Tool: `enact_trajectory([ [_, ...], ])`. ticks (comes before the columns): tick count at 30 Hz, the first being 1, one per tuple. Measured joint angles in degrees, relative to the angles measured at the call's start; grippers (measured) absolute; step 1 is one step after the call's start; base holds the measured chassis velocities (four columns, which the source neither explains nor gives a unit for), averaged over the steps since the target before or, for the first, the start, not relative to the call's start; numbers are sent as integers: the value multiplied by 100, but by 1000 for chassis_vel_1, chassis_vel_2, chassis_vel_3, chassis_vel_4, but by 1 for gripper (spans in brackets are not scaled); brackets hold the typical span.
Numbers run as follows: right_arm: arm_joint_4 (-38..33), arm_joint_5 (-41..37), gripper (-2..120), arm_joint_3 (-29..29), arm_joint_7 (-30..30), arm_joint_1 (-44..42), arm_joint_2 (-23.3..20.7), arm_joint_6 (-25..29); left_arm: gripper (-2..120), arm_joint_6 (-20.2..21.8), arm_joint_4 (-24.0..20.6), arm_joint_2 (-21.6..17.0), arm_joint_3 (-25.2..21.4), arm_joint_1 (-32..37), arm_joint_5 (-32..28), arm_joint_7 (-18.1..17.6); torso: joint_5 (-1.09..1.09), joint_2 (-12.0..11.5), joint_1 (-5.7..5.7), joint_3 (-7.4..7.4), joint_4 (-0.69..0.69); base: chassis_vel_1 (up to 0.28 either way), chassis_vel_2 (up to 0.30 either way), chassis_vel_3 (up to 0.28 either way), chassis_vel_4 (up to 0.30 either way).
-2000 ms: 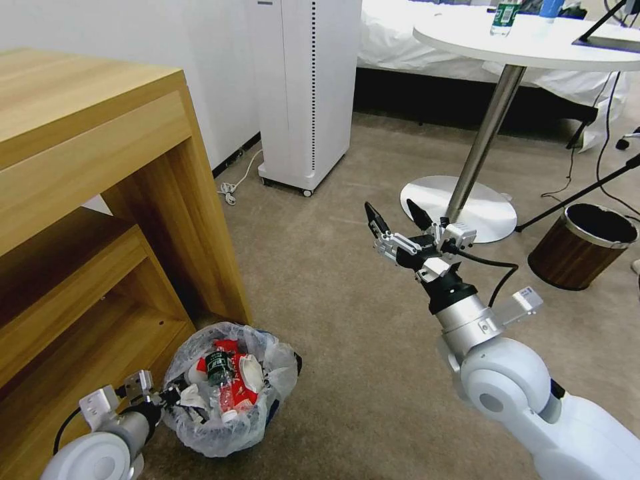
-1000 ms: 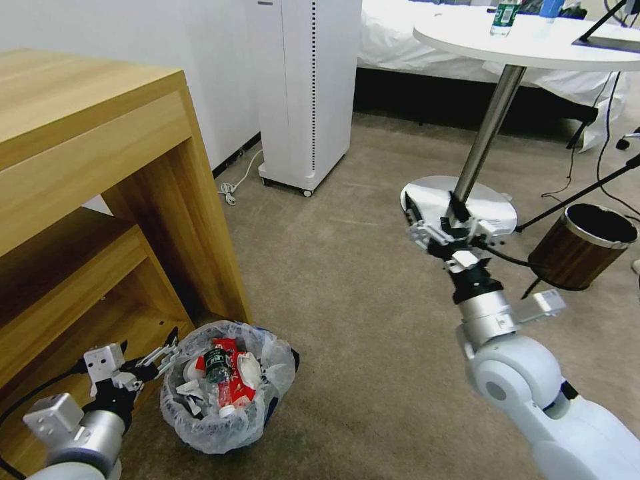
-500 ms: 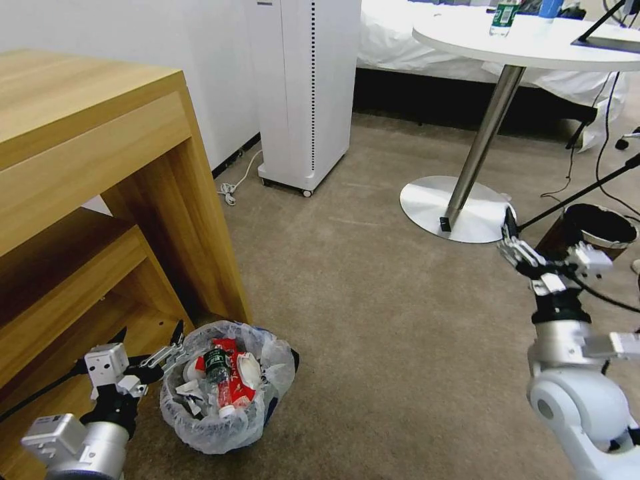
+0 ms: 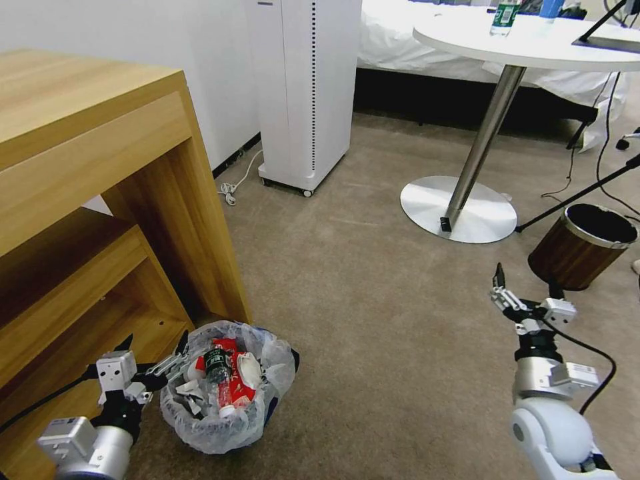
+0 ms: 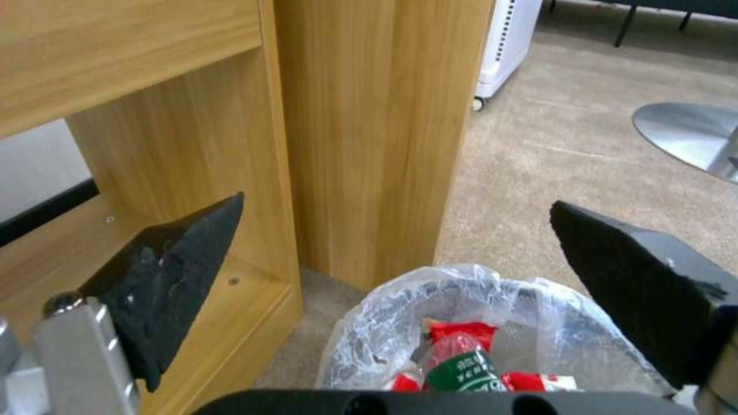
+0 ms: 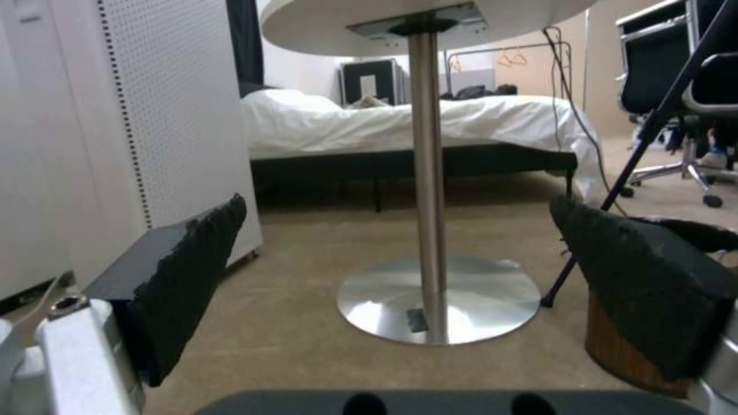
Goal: Pick up the trash bin and place the garbage on the floor into it.
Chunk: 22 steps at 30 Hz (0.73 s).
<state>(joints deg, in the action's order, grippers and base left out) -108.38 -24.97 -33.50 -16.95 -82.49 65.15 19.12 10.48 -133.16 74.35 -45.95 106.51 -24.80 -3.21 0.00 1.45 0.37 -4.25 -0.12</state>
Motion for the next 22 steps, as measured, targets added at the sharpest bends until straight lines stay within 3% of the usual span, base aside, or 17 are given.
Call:
enact_trajectory([
  [15, -18, 30, 100, 210, 10, 140, 105, -176, 100, 146, 178, -210, -45, -184, -86, 78, 0, 0, 0, 0, 0, 0, 0, 0, 0],
  [22, -39, 8, 100, 259, 4, 124, 136, -197, 100, -48, 575, -328, -56, -456, -219, 320, -1, 0, 0, 0, 0, 0, 0, 0, 0],
])
